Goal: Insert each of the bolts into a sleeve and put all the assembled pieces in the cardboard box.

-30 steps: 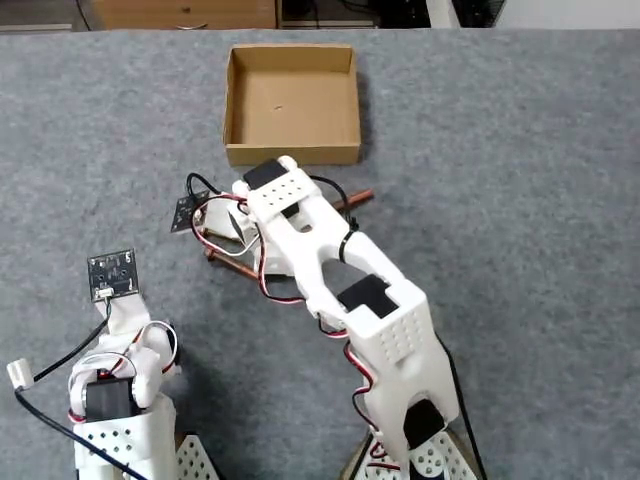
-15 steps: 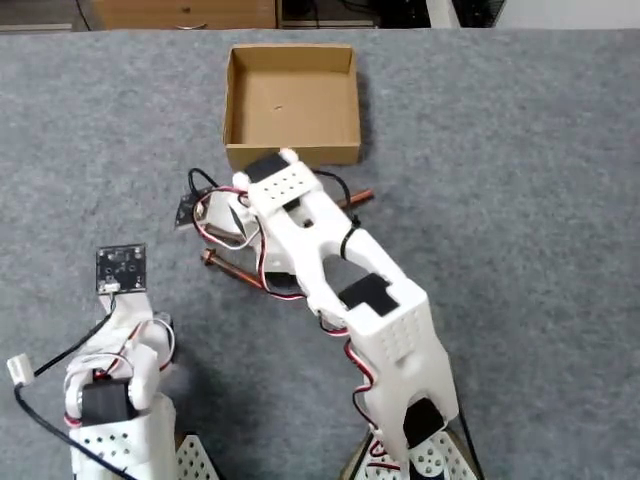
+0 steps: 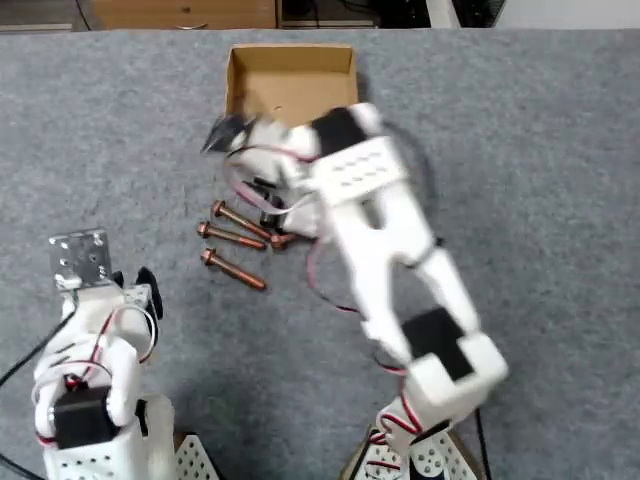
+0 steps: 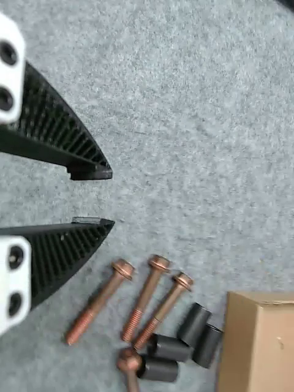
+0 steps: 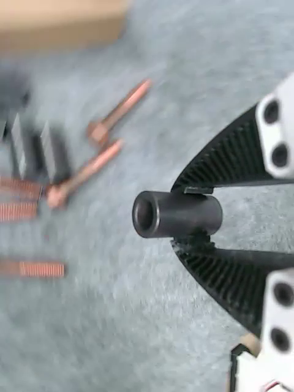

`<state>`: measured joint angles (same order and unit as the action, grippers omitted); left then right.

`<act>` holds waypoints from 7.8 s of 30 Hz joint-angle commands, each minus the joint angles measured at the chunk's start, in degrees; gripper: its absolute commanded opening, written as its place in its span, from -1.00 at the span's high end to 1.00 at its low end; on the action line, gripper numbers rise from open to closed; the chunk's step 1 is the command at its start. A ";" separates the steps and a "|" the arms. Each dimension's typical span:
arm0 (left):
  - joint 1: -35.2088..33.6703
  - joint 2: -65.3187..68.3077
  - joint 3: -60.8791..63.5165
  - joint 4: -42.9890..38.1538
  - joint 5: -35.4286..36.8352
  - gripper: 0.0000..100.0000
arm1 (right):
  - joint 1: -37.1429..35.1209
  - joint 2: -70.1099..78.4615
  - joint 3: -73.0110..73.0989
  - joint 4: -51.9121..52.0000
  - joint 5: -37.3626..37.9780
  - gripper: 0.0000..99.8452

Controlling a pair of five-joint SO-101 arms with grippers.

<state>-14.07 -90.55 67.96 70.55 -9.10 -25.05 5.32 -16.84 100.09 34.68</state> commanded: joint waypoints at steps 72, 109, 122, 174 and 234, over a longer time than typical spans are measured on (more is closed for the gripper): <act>13.80 114.24 -58.46 -0.18 65.49 0.81 | 19.56 -57.71 97.01 -70.51 -11.34 1.00; 14.77 36.00 -54.77 15.56 9.23 0.96 | 4.44 -62.73 55.08 -13.63 -32.00 1.00; 14.77 13.49 -33.93 -4.40 9.76 0.96 | -2.07 -101.76 81.10 -44.40 -32.09 1.00; 43.69 29.23 -35.52 -17.85 2.64 0.96 | -12.53 -102.46 114.24 -81.14 -43.34 1.00; 41.05 29.23 -24.88 -19.96 8.18 0.81 | -12.53 -102.55 114.24 -81.14 -43.34 1.00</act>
<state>27.25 -60.84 45.71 47.52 -2.59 -37.27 -96.75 97.45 19.21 -9.19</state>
